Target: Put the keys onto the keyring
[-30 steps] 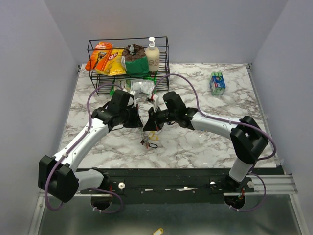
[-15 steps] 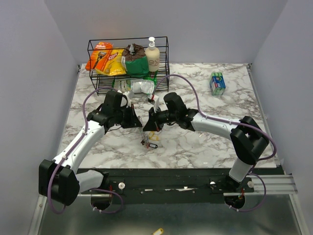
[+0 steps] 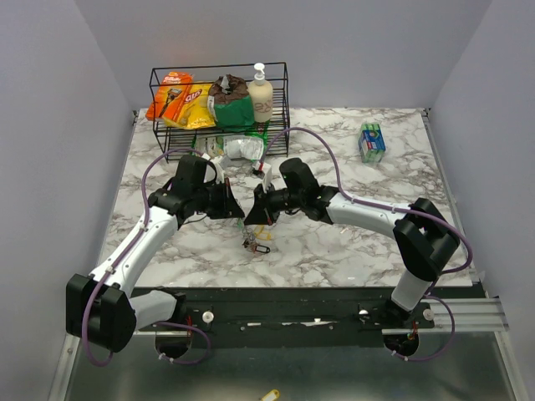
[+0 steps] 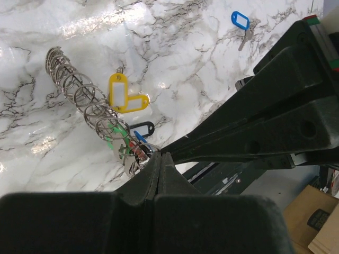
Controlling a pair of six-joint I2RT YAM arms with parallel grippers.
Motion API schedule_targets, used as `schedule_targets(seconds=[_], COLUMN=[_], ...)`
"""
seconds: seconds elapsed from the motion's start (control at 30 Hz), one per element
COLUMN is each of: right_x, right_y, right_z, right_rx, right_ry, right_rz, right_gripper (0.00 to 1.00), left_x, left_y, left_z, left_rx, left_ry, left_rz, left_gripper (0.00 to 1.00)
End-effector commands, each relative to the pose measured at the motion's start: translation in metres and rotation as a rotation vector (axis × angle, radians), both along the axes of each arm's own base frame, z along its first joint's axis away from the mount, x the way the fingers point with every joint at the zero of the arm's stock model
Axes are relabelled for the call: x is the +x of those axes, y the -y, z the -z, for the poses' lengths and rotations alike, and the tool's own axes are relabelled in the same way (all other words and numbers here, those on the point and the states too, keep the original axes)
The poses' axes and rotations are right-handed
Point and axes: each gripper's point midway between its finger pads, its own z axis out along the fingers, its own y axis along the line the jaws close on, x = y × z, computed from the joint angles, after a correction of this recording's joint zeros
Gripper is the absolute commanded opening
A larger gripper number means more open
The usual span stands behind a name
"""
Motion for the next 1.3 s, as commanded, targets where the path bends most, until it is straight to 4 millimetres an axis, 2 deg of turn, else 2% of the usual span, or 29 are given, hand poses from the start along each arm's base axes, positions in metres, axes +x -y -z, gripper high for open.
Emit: schedule_targets(seconds=[0.0, 0.2, 0.43, 0.6, 0.87, 1.1, 1.27], right_x=[0.0, -0.001, -0.003, -0.002, -0.004, -0.006, -0.007], right_y=[0.002, 0.003, 0.003, 0.005, 0.004, 0.005, 0.004], right_z=[0.004, 0.004, 0.005, 0.007, 0.003, -0.007, -0.017], right_rx=[-0.02, -0.02, -0.021, -0.023, -0.014, 0.005, 0.025], right_ry=[-0.018, -0.018, -0.012, -0.01, -0.006, 0.026, 0.036], right_rz=[0.003, 0.0, -0.01, -0.009, -0.021, -0.03, -0.038], right_gripper=[0.0, 0.0, 0.0, 0.0, 0.0, 0.0, 0.0], left_x=[-0.002, -0.001, -0.001, -0.003, -0.002, -0.002, -0.001], left_y=[0.008, 0.011, 0.004, -0.011, -0.022, -0.034, -0.044], left_z=[-0.022, -0.028, -0.032, -0.025, -0.011, 0.005, 0.006], left_rx=[-0.074, -0.102, -0.116, -0.089, -0.022, 0.064, 0.125], left_ry=[0.061, 0.061, 0.072, 0.06, 0.041, 0.02, 0.036], left_rz=[0.05, 0.059, 0.059, 0.044, 0.034, 0.021, 0.005], left_gripper=[0.0, 0.0, 0.0, 0.0, 0.0, 0.0, 0.0])
